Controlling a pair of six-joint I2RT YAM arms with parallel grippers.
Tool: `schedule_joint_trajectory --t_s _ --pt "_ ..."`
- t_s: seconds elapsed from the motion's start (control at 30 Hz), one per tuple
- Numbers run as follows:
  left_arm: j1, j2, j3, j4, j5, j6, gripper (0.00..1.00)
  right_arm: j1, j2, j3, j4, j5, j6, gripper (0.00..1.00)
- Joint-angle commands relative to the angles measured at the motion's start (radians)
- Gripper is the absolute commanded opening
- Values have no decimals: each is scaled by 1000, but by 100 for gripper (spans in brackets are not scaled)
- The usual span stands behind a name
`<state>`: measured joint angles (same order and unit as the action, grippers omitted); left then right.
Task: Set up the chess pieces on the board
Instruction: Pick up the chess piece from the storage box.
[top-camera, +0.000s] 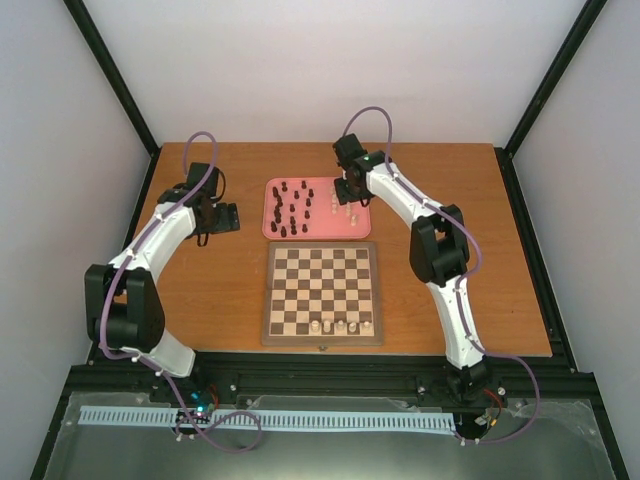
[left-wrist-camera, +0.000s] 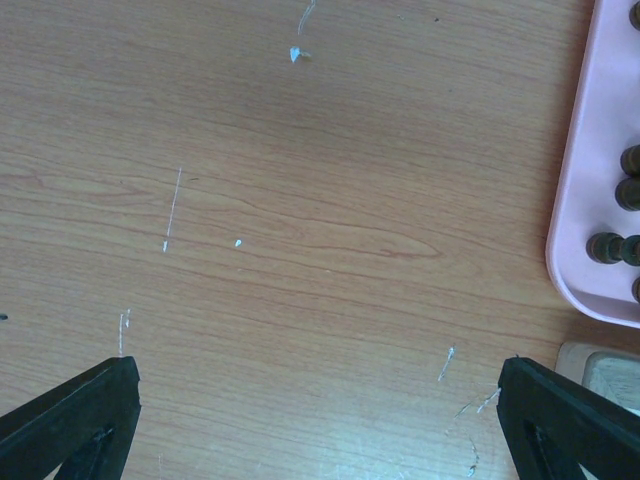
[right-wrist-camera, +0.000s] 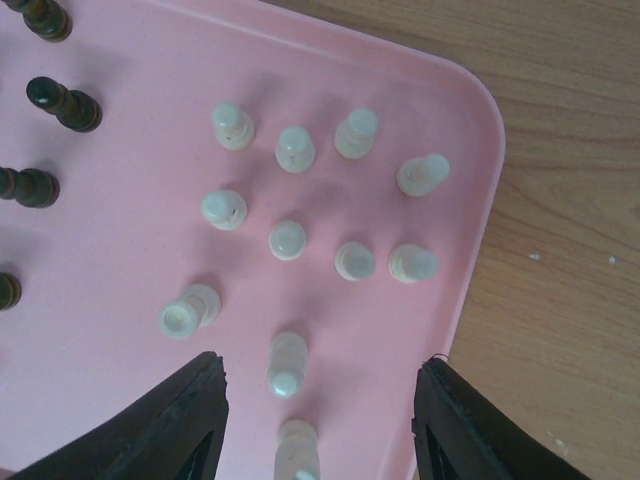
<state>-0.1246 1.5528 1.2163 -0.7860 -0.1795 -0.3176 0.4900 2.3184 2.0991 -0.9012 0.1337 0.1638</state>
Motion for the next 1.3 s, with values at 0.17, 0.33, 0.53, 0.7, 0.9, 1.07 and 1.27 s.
schedule_joint_trajectory --t_s 0.17,0.33,0.53,0.7,0.9,1.07,1.27 --pt "-3 40 32 -10 -9 13 100 -28 53 71 -23 -64 -14 44" --pt "-3 48 35 -9 -11 12 100 -27 54 33 -26 -102 -12 42" --pt "-3 52 32 -8 -14 12 100 -27 54 5 -29 -100 -11 42" --pt "-4 50 37 -10 -17 12 100 -28 69 7 -27 -104 -7 41" --pt "-3 44 33 -14 -23 13 100 -26 92 15 -29 -138 -13 39" --pt "-3 43 33 -13 -24 13 100 -25 103 17 -29 -136 -14 39" --pt "-3 44 32 -12 -23 12 100 -25 124 51 -40 -138 -12 36"
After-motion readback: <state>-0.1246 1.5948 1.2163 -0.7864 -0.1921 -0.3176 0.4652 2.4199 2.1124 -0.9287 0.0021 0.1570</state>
